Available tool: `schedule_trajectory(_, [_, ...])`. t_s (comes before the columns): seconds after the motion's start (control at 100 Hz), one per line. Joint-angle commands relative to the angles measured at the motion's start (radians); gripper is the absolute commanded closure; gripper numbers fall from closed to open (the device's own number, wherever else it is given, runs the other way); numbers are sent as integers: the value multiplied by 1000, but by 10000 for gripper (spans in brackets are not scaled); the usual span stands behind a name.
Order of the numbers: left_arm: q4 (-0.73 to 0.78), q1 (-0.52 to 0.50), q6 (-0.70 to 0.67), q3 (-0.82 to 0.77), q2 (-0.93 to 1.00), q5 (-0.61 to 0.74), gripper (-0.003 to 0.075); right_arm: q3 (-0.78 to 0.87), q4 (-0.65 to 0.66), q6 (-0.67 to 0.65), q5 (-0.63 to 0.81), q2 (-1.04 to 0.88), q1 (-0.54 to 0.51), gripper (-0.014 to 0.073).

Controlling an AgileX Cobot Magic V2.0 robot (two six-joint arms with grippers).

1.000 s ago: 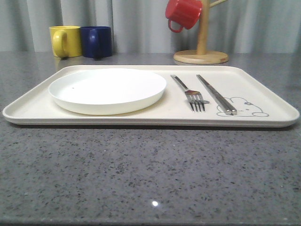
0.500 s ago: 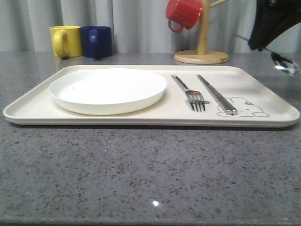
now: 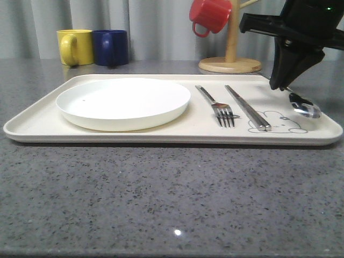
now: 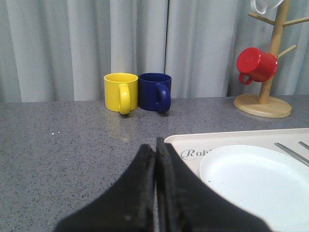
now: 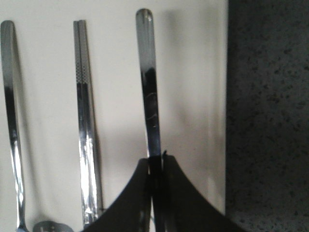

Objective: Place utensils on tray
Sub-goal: 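Place the spoon on the tray beside the chopsticks and release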

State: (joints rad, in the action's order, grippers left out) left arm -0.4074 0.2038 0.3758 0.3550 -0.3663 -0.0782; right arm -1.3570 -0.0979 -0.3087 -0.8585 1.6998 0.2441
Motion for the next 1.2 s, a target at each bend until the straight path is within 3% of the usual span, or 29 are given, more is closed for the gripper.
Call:
schedule_trajectory(0.0, [-3, 6, 1, 28, -7, 78, 738, -29, 5, -2, 42, -38, 1, 645])
schedule_trajectory(0.24, [-3, 6, 1, 28, -7, 78, 738, -29, 5, -2, 39, -5, 1, 617])
schedule_trajectory(0.62, [-3, 6, 1, 28, -7, 78, 738, -29, 5, -2, 31, -8, 1, 307])
schedule_trajectory(0.94, [-3, 6, 1, 28, -7, 78, 738, -31, 13, 5, 49, -92, 0, 300])
schedule_trajectory(1.19, [-3, 6, 1, 28, -7, 78, 738, -31, 123, 28, 94, -232, -23, 300])
